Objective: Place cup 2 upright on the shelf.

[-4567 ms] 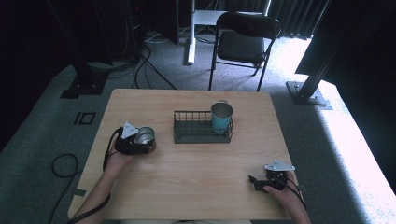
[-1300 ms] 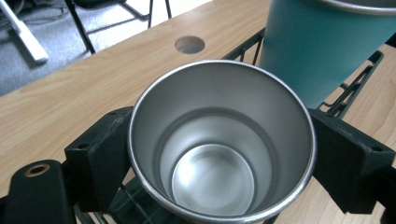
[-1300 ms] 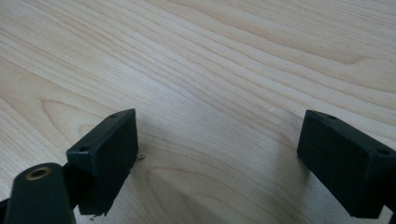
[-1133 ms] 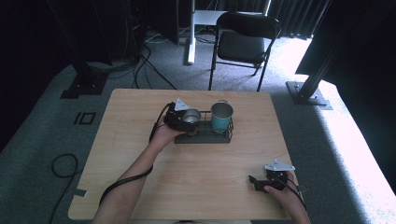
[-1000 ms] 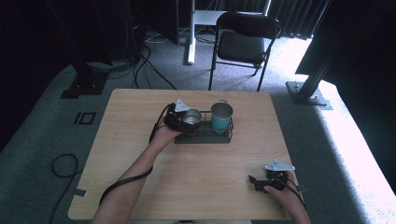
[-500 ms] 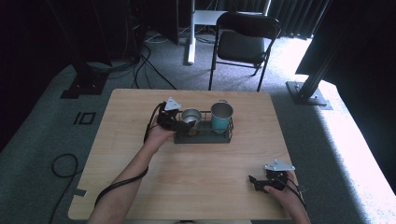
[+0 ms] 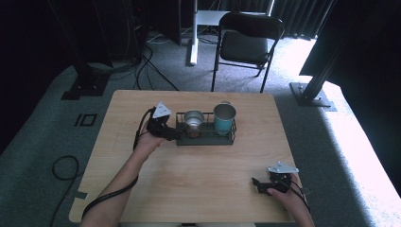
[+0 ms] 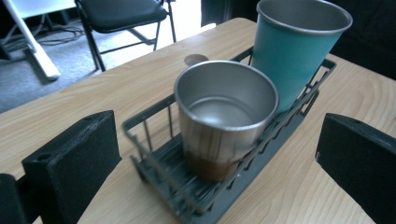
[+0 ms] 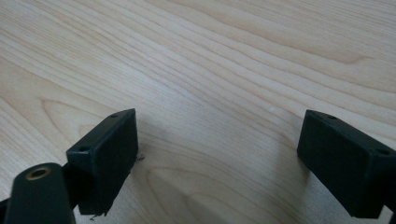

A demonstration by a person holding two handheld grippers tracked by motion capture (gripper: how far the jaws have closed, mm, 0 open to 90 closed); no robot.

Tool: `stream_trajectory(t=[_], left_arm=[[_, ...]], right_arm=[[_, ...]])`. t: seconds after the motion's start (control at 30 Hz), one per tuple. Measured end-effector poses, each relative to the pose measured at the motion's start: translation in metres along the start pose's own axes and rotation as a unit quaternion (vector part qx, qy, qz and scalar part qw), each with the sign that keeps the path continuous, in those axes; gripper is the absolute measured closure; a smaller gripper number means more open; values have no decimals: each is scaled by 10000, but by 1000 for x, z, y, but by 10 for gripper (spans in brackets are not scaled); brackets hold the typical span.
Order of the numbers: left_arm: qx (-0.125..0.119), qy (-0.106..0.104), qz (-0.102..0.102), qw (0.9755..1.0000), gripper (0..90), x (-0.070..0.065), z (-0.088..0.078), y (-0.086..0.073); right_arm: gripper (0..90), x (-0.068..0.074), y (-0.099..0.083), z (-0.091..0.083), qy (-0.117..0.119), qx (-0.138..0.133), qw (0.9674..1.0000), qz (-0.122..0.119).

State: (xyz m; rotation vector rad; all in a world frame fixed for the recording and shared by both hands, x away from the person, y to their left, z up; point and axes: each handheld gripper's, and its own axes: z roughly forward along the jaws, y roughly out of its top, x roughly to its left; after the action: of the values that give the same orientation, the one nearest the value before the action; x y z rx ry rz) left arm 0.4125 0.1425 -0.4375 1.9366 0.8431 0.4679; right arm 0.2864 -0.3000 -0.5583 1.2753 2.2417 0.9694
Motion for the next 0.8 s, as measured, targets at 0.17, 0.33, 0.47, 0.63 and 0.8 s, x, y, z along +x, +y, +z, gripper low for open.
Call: stream_trajectory(t=[0.17, 0.33, 0.47, 0.63, 0.8], left_arm=[[-98, 92, -61, 9999, 3, 8, -12, -3], [-86, 125, -92, 9998, 3, 14, -21, -10], [-23, 174, -73, 9998, 3, 16, -29, -20], [85, 218, -77, 9997, 2, 20, -41, -35], [204, 272, -56, 9994, 3, 23, -54, -47]], right_arm=[[120, 0, 0, 0, -1, -1, 10000, 0], [120, 0, 0, 0, 0, 2, 10000, 3], [120, 0, 0, 0, 1, 1, 10000, -1], [120, 0, 0, 0, 0, 1, 10000, -2], [120, 0, 0, 0, -1, 1, 10000, 2]])
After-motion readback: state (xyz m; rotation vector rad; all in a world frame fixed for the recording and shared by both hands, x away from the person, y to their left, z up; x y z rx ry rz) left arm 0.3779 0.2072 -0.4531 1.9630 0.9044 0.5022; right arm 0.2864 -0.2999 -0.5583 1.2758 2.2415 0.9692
